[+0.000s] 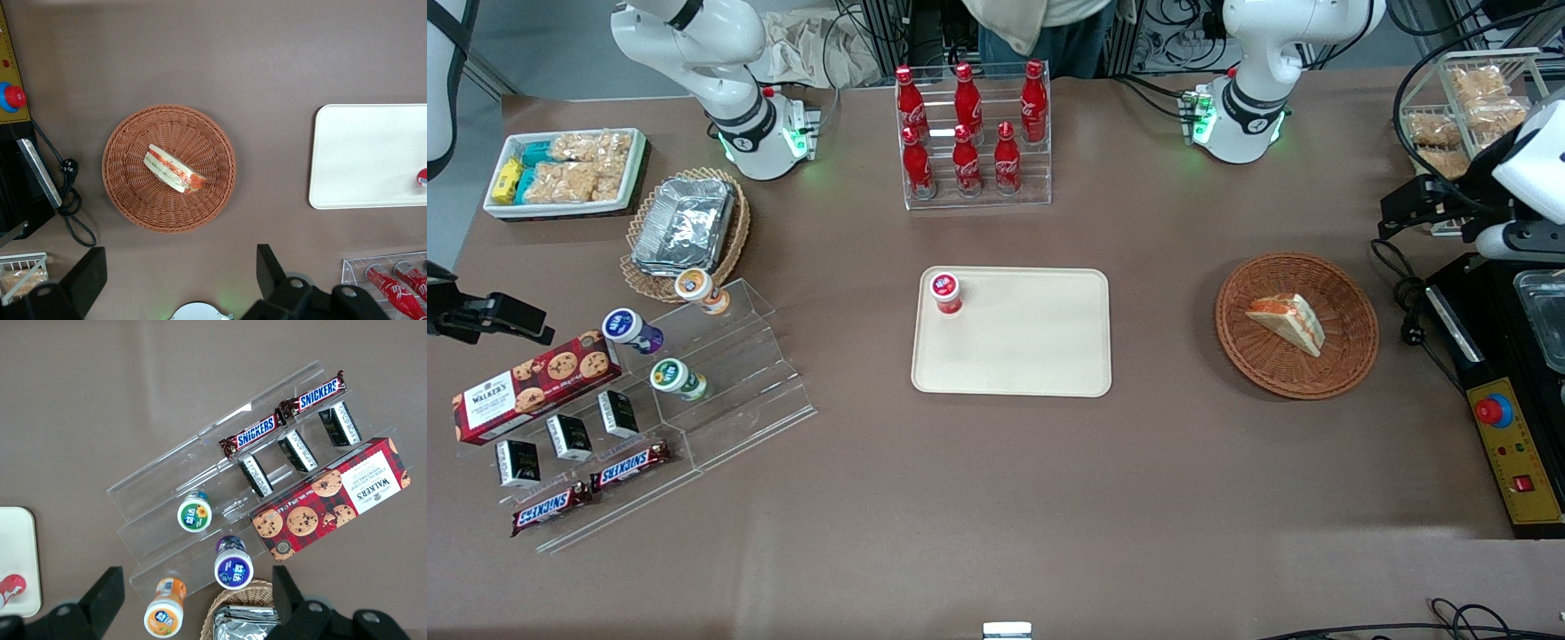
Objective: Place sandwich from basket to tray
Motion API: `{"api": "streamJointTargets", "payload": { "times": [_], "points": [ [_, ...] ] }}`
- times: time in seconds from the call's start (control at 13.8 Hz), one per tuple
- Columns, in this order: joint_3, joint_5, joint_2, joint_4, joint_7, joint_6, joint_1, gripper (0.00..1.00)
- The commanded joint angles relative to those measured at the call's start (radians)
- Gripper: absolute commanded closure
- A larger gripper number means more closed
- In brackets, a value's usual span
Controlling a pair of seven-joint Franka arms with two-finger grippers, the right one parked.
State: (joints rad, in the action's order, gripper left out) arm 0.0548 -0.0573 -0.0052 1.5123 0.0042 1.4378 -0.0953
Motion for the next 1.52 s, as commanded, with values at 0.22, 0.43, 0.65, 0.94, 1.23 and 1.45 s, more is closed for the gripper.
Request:
{"api": "streamJointTargets", "payload": {
  "times": [0.22,0.43,0.65,0.94,1.23,1.45],
  "points": [
    [0.002,0.054,0.019,-0.02,-0.077,-0.022,-0.004,0.0],
    [-0.027,0.091,-0.011,0.046,-0.558,-0.036,-0.012,0.0],
    [-0.021,0.09,-0.103,0.165,-0.688,-0.019,-0.009,0.0],
    [-0.015,0.086,-0.19,0.47,-0.704,0.249,-0.004,0.0],
    [-0.016,0.09,-0.151,0.716,-0.753,0.588,-0.003,0.0],
    [-0.015,0.114,-0.023,0.741,-0.774,0.702,-0.003,0.0]
  ]
}}
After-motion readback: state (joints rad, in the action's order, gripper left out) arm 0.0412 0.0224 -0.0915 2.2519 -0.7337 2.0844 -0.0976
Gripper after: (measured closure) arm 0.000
